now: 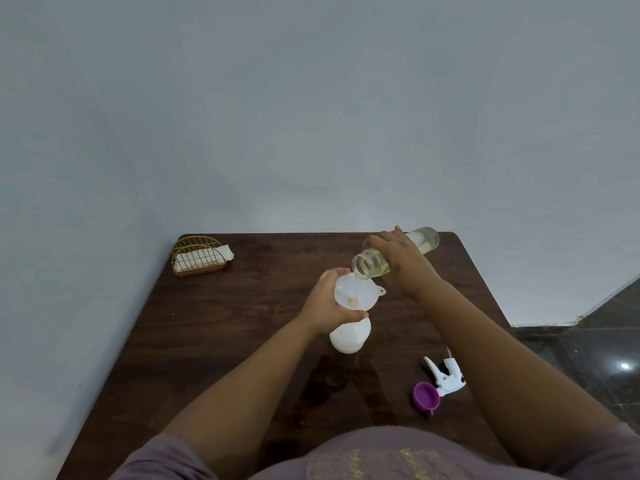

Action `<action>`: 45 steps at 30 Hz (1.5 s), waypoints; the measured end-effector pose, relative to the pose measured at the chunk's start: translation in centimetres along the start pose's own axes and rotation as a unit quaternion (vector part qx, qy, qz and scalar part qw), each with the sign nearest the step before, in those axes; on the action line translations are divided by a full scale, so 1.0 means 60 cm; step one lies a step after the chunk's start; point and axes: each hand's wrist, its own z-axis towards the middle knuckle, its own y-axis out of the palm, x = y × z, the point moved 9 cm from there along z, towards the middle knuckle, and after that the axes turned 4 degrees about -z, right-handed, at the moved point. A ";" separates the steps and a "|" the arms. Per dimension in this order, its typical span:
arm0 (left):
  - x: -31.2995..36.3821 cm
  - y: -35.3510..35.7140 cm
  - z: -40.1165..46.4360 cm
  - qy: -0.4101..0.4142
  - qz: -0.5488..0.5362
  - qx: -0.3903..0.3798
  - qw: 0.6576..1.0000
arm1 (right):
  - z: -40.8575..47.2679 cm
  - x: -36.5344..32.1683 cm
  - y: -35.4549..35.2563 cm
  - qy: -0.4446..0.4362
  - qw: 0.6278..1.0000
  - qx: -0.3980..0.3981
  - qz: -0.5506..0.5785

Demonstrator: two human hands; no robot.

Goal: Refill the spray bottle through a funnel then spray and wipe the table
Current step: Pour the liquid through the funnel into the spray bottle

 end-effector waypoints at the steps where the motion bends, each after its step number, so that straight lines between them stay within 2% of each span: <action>1: 0.000 0.000 0.000 0.001 0.000 0.000 1.000 | 0.000 0.000 0.000 0.000 1.000 0.001 -0.001; 45: 0.010 -0.001 -0.005 -0.007 0.007 -0.004 1.000 | 0.002 0.003 0.002 -0.003 1.000 -0.001 -0.019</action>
